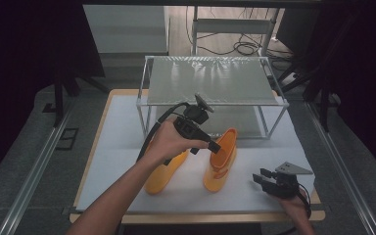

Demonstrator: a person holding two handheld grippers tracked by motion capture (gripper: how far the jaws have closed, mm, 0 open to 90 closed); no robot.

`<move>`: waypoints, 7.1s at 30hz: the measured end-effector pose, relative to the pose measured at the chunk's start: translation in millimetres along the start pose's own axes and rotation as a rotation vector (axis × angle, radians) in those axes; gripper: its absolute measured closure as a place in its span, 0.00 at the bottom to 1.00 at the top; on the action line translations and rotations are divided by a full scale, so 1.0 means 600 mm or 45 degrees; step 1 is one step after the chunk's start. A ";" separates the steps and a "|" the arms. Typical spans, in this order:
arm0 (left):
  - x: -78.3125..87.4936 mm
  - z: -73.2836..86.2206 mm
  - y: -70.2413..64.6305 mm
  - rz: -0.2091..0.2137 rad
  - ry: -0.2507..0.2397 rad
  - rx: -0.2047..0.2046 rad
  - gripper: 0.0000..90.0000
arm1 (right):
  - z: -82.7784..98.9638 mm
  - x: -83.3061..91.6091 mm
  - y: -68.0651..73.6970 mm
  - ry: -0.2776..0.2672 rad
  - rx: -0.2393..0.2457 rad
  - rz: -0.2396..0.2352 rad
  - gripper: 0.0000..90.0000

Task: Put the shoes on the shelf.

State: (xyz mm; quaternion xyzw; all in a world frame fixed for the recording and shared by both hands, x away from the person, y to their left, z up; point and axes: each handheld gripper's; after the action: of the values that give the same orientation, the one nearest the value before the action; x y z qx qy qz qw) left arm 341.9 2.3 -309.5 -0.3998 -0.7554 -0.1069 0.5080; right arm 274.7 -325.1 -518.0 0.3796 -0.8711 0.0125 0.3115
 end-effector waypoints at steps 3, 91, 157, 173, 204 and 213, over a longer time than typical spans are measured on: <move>-0.004 -0.003 0.000 -0.005 0.008 0.000 0.52 | 0.000 0.001 0.000 -0.001 0.001 0.001 0.61; 0.043 0.057 0.028 -0.095 -0.094 0.054 0.96 | 0.003 0.003 -0.005 0.007 -0.018 0.041 0.62; 0.082 0.161 0.088 -0.171 -0.060 0.061 0.41 | 0.007 0.002 -0.011 0.027 -0.039 0.062 0.61; 0.028 0.147 0.085 -0.310 0.017 0.069 0.61 | 0.008 0.003 -0.013 0.021 -0.053 0.067 0.61; 0.062 0.120 0.107 -0.094 -0.143 0.115 0.91 | 0.006 0.012 -0.020 0.001 -0.067 0.089 0.61; 0.086 0.091 0.082 -0.055 -0.170 0.082 0.91 | 0.006 0.015 -0.021 -0.013 -0.071 0.097 0.61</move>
State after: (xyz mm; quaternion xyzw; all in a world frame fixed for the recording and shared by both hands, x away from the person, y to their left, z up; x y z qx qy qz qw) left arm 331.4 91.3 -302.6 -0.3731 -0.7992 -0.0666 0.4665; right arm 276.4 -340.7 -518.5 0.3373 -0.8865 -0.0017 0.3167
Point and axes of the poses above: each handheld gripper's, and its own axes: x roughly backward along the jaws, z roughly out of its underside, y roughly to its left, and after that the axes turned 11 degrees about -z, right-handed
